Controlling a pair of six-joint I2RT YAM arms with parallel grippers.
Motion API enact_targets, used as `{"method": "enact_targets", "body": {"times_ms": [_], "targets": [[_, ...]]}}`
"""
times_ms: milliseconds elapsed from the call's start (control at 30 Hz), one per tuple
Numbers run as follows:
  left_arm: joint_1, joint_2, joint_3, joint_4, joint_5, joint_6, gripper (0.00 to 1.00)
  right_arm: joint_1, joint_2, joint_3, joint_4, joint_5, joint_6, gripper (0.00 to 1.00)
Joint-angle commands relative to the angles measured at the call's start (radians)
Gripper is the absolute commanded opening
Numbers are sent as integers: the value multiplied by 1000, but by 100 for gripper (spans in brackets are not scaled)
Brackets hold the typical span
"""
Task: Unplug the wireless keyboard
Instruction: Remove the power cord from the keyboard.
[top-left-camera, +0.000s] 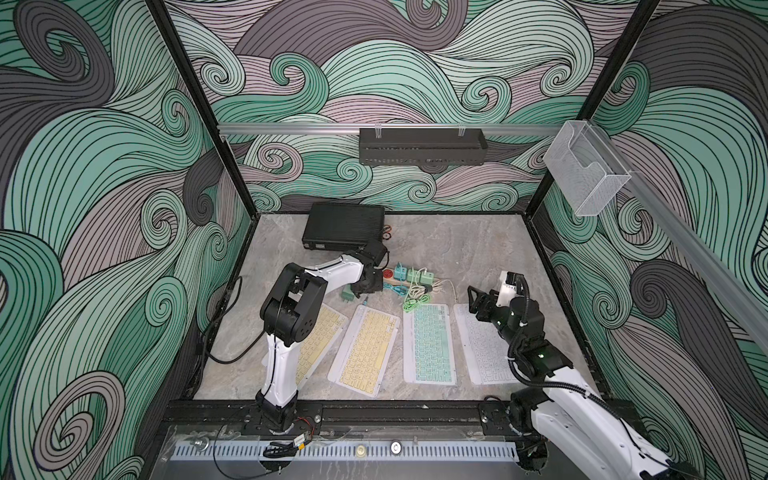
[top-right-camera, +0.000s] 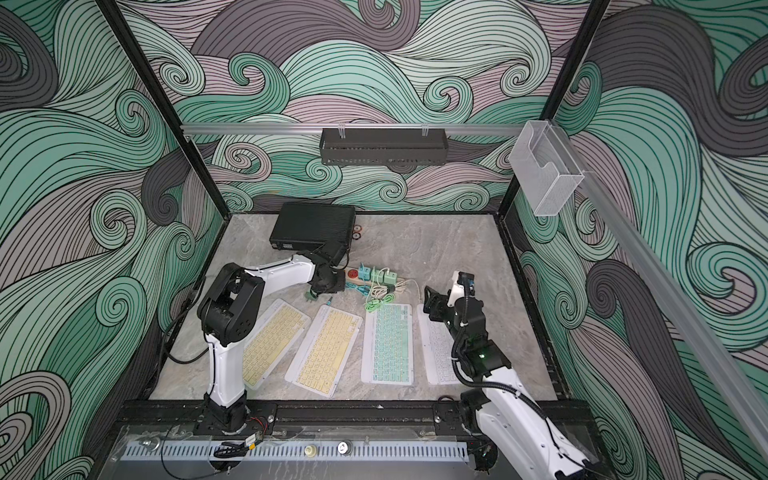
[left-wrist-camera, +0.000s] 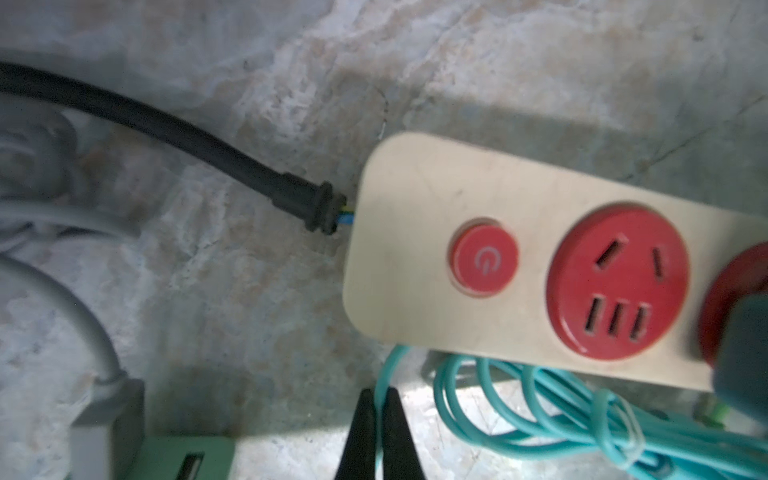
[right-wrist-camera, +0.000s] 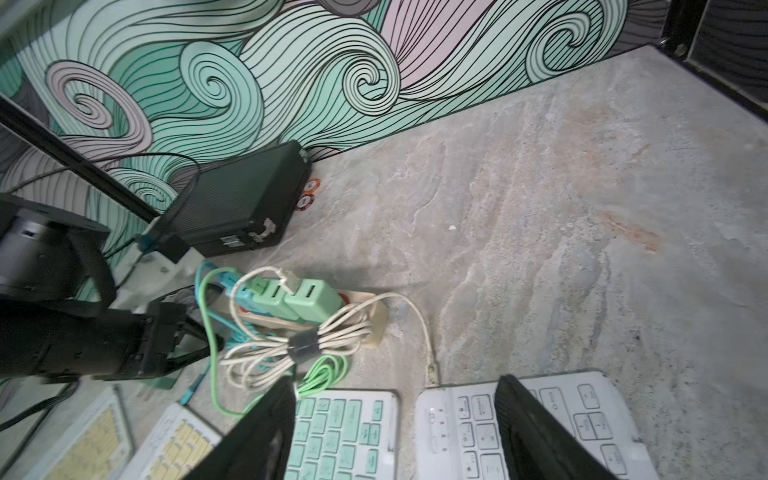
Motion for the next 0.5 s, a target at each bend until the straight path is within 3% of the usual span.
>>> {"method": "enact_targets", "body": {"times_ms": [0,133,300,467], "targets": [[-7,2,23,0,41,11,0,-1,-18,47,-101,-167,102,82],[-7,-45,9,2,39,12,0,36,-16,57,-88,-293,145,71],[-6,-95,5,3,72,13,0,167,3,-10,76,-278,249,67],[-6,-137,-20,7,69,10,0,336,138,22,203,-225,337,61]]}}
